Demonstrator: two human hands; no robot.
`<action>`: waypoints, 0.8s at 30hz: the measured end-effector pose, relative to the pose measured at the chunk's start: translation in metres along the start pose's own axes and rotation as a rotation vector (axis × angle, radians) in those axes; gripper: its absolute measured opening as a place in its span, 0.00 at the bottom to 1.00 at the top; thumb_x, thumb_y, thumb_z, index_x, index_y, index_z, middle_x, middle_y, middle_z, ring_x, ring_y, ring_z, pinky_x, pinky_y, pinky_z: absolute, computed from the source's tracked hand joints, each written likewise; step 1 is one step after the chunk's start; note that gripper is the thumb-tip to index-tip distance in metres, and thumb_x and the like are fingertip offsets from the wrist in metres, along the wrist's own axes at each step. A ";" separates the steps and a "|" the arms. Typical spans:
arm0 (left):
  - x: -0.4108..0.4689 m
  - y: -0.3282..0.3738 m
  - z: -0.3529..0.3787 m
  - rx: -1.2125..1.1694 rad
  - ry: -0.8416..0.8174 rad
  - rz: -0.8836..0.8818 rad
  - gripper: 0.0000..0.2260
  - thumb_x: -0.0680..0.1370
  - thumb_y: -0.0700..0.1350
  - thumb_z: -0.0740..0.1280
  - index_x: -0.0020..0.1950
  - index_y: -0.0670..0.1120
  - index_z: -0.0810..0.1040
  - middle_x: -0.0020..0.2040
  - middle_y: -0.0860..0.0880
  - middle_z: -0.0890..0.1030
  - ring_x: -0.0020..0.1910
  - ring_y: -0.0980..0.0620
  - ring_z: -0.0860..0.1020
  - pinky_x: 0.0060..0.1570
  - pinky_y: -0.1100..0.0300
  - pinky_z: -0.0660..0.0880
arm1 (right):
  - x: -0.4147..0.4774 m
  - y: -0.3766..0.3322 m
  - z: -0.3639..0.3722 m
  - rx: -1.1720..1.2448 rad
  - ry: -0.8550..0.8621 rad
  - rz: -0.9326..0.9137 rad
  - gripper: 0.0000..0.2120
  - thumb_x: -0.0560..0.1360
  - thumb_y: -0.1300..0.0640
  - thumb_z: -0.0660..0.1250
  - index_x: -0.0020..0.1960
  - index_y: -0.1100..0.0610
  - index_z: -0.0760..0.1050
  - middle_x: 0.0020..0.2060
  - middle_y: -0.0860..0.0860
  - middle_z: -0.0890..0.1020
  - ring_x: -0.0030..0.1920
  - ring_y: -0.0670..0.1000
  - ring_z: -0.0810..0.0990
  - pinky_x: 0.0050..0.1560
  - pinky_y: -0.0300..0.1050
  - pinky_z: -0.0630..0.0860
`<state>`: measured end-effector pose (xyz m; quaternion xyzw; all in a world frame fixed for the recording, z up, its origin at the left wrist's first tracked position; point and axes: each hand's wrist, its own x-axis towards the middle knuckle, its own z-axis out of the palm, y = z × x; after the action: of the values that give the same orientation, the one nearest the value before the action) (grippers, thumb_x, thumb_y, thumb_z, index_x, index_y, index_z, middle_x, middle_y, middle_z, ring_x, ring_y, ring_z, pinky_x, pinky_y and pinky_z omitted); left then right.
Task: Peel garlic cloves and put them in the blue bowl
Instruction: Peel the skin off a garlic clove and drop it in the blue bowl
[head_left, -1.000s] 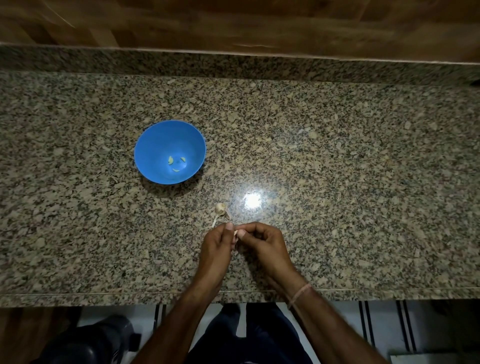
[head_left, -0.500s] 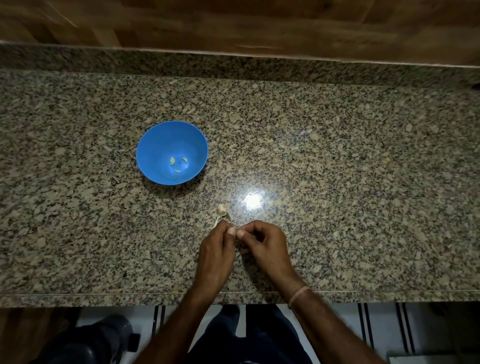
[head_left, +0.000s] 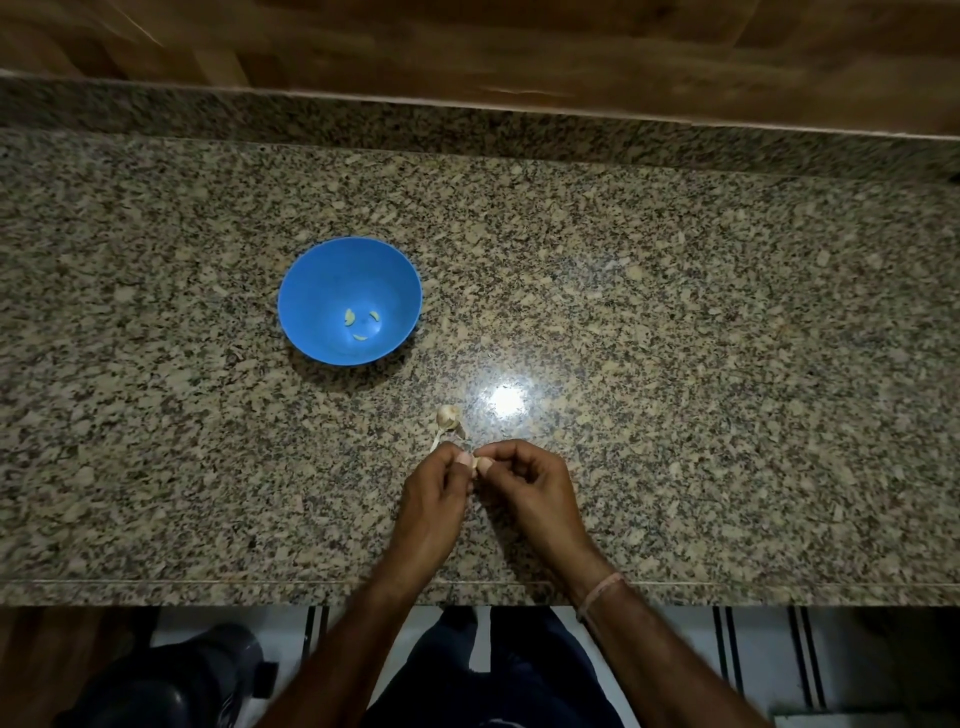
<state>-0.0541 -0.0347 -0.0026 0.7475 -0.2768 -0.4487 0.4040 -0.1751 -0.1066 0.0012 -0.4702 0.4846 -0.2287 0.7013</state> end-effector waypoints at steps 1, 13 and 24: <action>-0.001 0.000 0.001 0.051 0.014 0.039 0.12 0.87 0.47 0.58 0.47 0.46 0.74 0.36 0.51 0.76 0.34 0.55 0.71 0.34 0.54 0.69 | 0.000 0.000 0.001 0.023 -0.010 0.019 0.05 0.79 0.62 0.72 0.53 0.62 0.84 0.48 0.61 0.87 0.53 0.64 0.85 0.60 0.63 0.82; -0.002 0.006 0.004 0.217 0.063 0.132 0.15 0.86 0.44 0.60 0.40 0.52 0.68 0.31 0.54 0.74 0.29 0.62 0.72 0.28 0.65 0.63 | 0.003 0.004 -0.002 0.130 -0.017 0.115 0.06 0.79 0.66 0.71 0.55 0.64 0.85 0.51 0.64 0.86 0.57 0.69 0.83 0.64 0.69 0.78; -0.005 0.004 0.008 0.121 0.053 0.031 0.13 0.86 0.46 0.60 0.41 0.48 0.72 0.31 0.55 0.76 0.28 0.60 0.67 0.29 0.62 0.63 | -0.001 0.003 0.000 0.221 -0.010 0.199 0.07 0.78 0.68 0.71 0.56 0.67 0.83 0.52 0.64 0.86 0.57 0.66 0.84 0.65 0.65 0.77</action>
<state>-0.0636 -0.0353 0.0009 0.7780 -0.3042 -0.4048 0.3720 -0.1765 -0.1043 -0.0012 -0.3410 0.4971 -0.2073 0.7705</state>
